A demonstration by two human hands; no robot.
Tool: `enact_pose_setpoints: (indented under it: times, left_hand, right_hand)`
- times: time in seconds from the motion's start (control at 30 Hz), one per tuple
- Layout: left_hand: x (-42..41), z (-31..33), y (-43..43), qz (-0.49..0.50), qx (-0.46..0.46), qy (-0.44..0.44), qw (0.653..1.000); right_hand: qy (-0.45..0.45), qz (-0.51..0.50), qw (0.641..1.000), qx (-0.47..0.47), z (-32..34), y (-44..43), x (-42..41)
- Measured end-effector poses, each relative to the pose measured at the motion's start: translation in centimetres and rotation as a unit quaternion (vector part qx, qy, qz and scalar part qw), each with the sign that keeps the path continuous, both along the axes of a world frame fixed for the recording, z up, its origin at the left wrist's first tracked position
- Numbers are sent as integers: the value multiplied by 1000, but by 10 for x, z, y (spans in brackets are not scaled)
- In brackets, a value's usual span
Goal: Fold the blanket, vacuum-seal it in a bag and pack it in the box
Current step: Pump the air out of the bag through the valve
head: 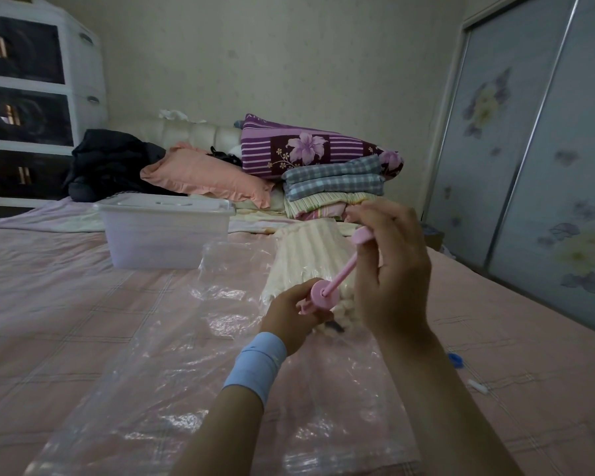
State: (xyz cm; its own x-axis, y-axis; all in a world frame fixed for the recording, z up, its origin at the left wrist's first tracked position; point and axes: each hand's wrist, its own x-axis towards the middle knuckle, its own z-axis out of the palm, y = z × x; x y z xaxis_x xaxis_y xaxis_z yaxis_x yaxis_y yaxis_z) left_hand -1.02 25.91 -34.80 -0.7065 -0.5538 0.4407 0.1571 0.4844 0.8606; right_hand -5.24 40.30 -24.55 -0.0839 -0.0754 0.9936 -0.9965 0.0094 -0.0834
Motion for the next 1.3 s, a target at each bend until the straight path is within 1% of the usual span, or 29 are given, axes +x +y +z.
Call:
enact_pose_setpoints:
  times: [0.03,0.07,0.1,0.17,0.2,0.23,0.3,0.37,0.43,0.5,0.53,0.57,0.63,0.7,0.73,0.77,0.8,0.83,0.9,0.97,1.0,1.03,1.07,1.1,1.13,1.2,1.23,1.27,1.3]
  left_hand:
    - [0,0,1,1,1,-2,1000]
    - [1,0,2,2,7,-1,1000]
    - [1,1,4,4,13,2,1000]
    - [4,1,5,4,18,5,1000]
    - [4,1,5,4,15,4,1000]
    - [6,2,5,3,14,5,1000]
    - [6,2,4,-1,22,11,1000]
    - [4,1,0,-6,39,20,999]
    - [3,0,-2,-11,41,18,999]
    - [2,-1,-3,-7,23,11,1000]
    - [2,-1,-3,-8,22,11,1000]
    - [2,-2,-2,-12,27,14,999]
    - [3,-2,1,-8,39,18,999]
    - [5,-1,3,-3,38,14,999]
    - [6,0,3,-3,37,12,999]
    - [7,0,3,-5,42,13,999]
    - [7,0,1,-8,49,16,999]
    - [5,-1,0,-10,51,17,999]
    - [3,-3,-4,-13,45,20,999]
    - [1,-5,-6,-10,37,17,999]
    - [0,-5,-6,-9,32,15,999]
    - [0,-5,-5,-8,29,15,999]
    - [0,-5,-4,-9,28,16,999]
    - [1,-5,-2,-6,30,17,999]
    - [2,-4,-1,-4,33,16,999]
    - [3,-3,1,2,30,9,1000]
    - [4,-2,2,4,24,6,1000]
    - [5,-1,3,4,22,6,1000]
    - [5,-1,2,2,23,10,1000]
  right_hand:
    - [-12,-6,1000,21,-9,-5,-2]
    - [-31,-10,997,66,-22,-10,-4]
    - [-55,-13,990,129,-38,-15,-6]
    - [-98,-17,963,250,-65,-21,-10]
    - [-113,-15,953,281,-70,-22,-12]
    - [-120,-7,949,291,-68,-22,-14]
    - [-99,13,959,267,-50,-18,-12]
    - [-40,29,983,177,-22,-11,-3]
    - [5,32,997,70,0,-4,5]
    - [16,20,1000,8,5,-4,8]
    - [10,14,1000,4,0,-8,8]
    - [0,9,1000,20,-11,-13,6]
    - [-39,-11,993,115,-41,-22,0]
    - [-86,-25,966,244,-63,-26,-6]
    - [-101,-25,953,284,-66,-26,-8]
    - [-103,-19,948,299,-62,-25,-10]
    - [-90,-12,952,292,-54,-23,-9]
    - [-63,-9,962,264,-42,-19,-7]
    - [-11,1,986,166,-16,-11,0]
    - [14,13,998,64,3,-4,6]
    - [20,6,999,29,5,-4,7]
    - [17,-6,1000,16,1,-6,6]
    - [9,-15,999,28,-8,-10,3]
    - [-12,-19,997,68,-22,-15,0]
    - [-43,-18,990,132,-38,-19,-4]
    - [-97,-11,962,256,-64,-25,-12]
    - [-109,-4,952,285,-67,-25,-15]
    - [-113,9,951,288,-64,-24,-16]
    - [-100,23,957,270,-55,-23,-15]
